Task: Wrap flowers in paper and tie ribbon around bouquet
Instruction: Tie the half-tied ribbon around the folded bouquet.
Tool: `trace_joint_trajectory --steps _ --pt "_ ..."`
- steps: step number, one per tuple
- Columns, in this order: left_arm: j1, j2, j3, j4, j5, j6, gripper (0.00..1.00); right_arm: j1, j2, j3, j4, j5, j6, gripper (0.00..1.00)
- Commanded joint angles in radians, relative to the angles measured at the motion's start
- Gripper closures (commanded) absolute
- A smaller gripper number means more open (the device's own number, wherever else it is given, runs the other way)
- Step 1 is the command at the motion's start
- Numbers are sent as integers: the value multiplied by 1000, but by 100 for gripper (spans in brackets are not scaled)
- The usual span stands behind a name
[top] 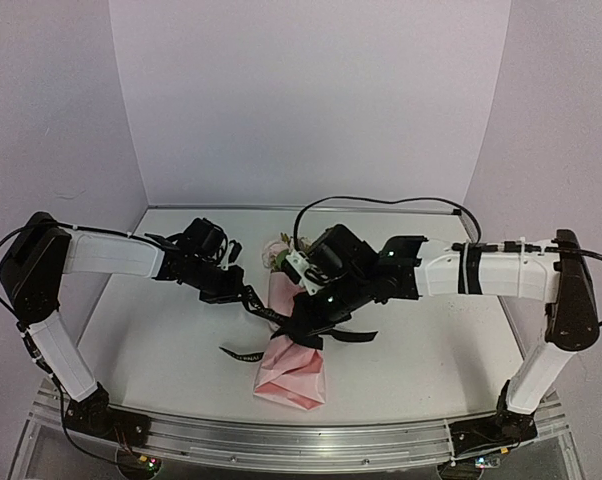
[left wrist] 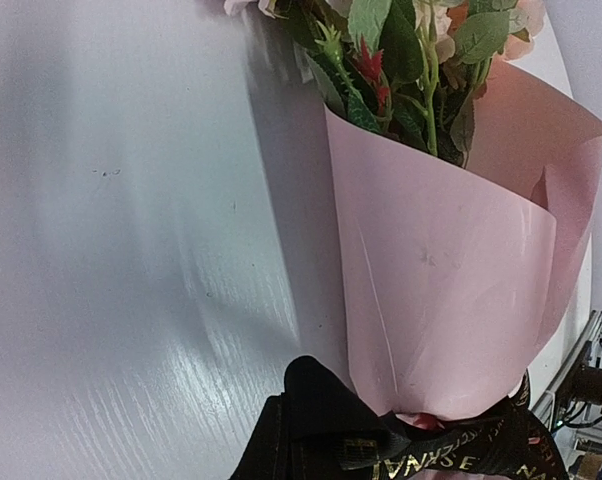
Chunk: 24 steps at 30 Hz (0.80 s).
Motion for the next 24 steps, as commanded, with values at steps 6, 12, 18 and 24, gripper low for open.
trace_joint_trajectory --steps 6,12,18,24 --pt "2 -5 16 14 26 18 100 -10 70 91 -28 14 25 71" --pt "2 4 28 6 29 21 100 -72 -91 -54 -29 119 91 54" --pt "3 10 33 6 30 18 100 -151 -185 -244 11 140 174 56" --pt "3 15 35 1 35 17 100 -133 -182 -420 198 76 194 64"
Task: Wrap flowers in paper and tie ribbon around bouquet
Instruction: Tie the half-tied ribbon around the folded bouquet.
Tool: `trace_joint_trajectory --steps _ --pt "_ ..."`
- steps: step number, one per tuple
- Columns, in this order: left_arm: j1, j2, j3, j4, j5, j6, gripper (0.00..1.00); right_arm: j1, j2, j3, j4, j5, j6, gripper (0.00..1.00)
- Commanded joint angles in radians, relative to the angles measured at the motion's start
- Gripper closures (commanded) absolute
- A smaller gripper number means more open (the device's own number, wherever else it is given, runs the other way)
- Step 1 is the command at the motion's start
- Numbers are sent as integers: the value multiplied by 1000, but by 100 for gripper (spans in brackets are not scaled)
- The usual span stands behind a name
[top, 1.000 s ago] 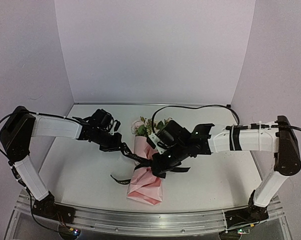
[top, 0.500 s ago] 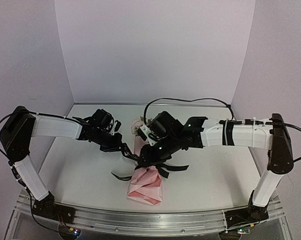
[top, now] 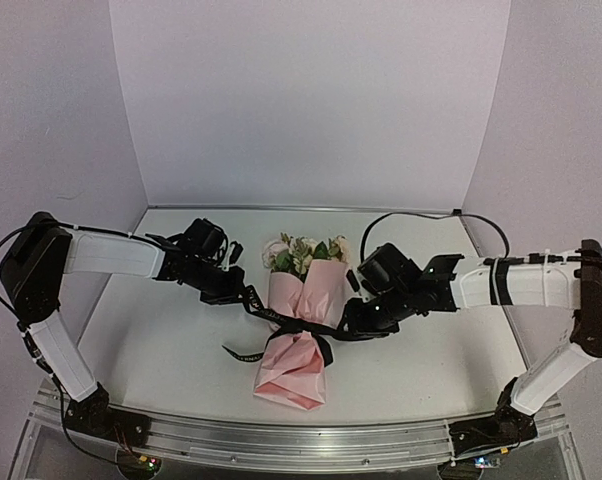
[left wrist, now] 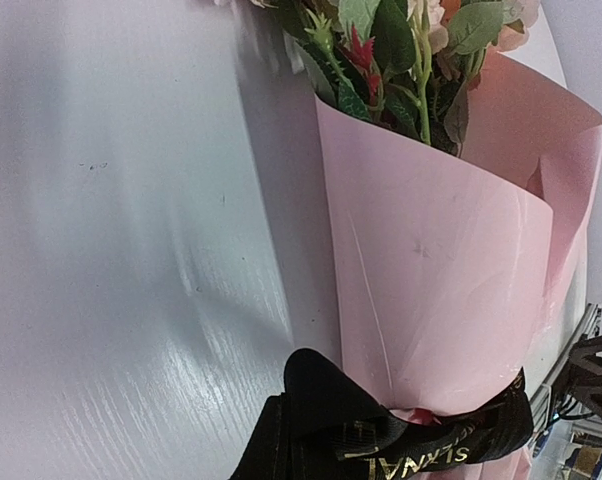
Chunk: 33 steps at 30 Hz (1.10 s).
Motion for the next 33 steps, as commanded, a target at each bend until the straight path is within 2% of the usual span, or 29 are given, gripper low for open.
trace_joint_trajectory --steps 1,10,15,20,24,26,29,33 --pt "3 12 35 -1 11 15 100 39 -4 -120 170 -21 31 63" --pt "3 27 47 -12 15 8 100 144 112 -164 358 51 -34 49" --pt "3 29 60 -30 8 14 100 150 179 -131 361 124 -35 46" --pt "3 27 67 -40 3 17 100 156 211 -101 342 175 -25 46" --pt "3 26 70 -44 1 18 100 160 234 -70 341 170 -21 60" --pt "3 27 71 -44 2 20 100 159 234 -52 325 171 -17 75" --pt "3 25 73 -45 2 24 100 159 204 -1 188 231 -41 98" --pt "3 18 68 -43 4 30 100 159 167 138 -86 378 -103 100"
